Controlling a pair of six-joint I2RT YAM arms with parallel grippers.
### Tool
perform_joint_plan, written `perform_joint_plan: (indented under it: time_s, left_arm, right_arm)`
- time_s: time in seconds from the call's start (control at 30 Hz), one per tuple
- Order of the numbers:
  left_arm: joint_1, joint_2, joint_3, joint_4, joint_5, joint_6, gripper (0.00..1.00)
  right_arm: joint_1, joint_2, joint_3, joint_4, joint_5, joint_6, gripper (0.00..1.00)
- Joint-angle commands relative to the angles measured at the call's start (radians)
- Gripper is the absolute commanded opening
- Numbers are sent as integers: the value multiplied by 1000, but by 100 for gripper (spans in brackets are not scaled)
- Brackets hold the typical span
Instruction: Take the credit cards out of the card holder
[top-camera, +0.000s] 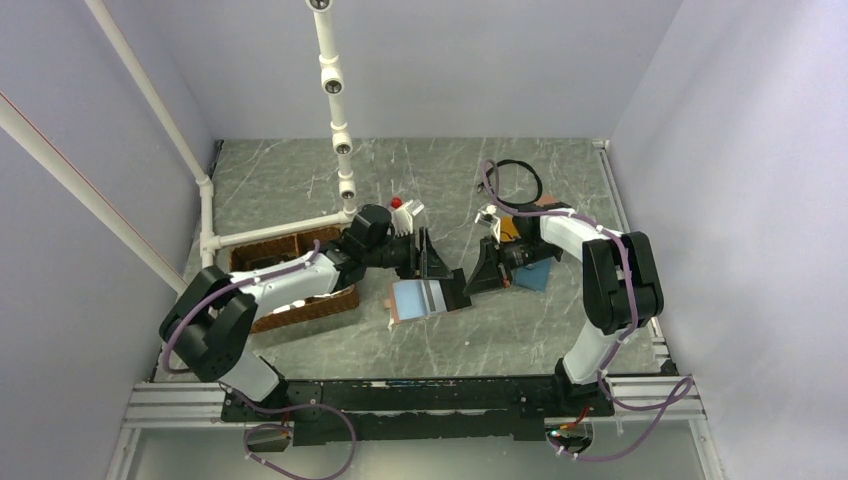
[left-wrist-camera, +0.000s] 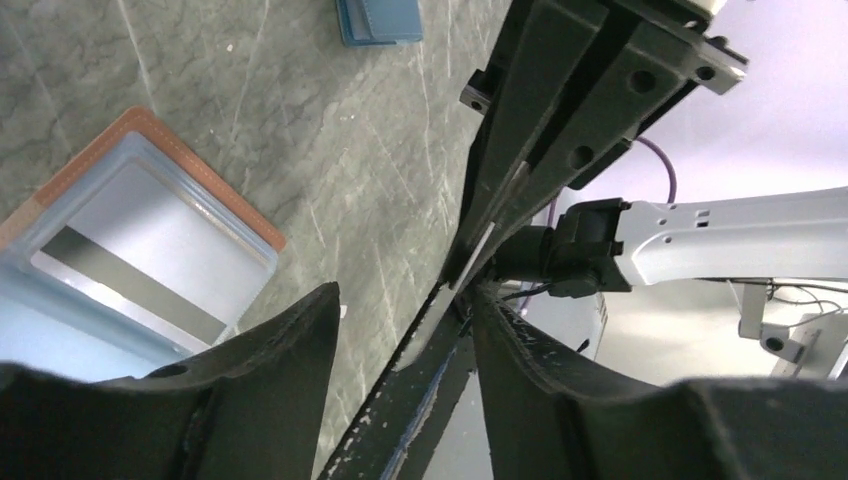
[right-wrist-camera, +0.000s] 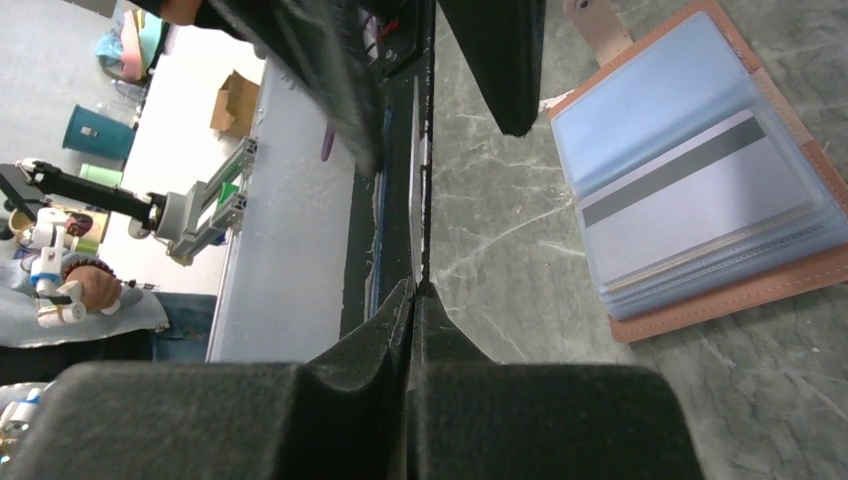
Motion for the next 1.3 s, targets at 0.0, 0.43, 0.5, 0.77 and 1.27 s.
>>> perform_joint_plan:
  time_s: [0.0, 0.43, 0.5, 0.77, 1.27]
  left_arm:
    - [-1, 50, 36, 105, 100, -9, 49]
    - [19, -77, -14, -89, 97, 95, 0]
    - [44, -141, -34, -163, 67, 120, 0]
    - [223, -505, -87, -667, -246, 99, 0]
    - [299, -347, 440, -1809, -1202, -172, 0]
  right_arm:
    - [9, -22, 40, -42, -38, -82, 0]
    - [8, -10, 51, -13, -9, -38, 30]
    - [9, -8, 54, -12, -7, -35, 43]
    - [-22, 29, 90, -74, 28, -100, 62]
    - [-44, 25, 78, -46, 41, -79, 63]
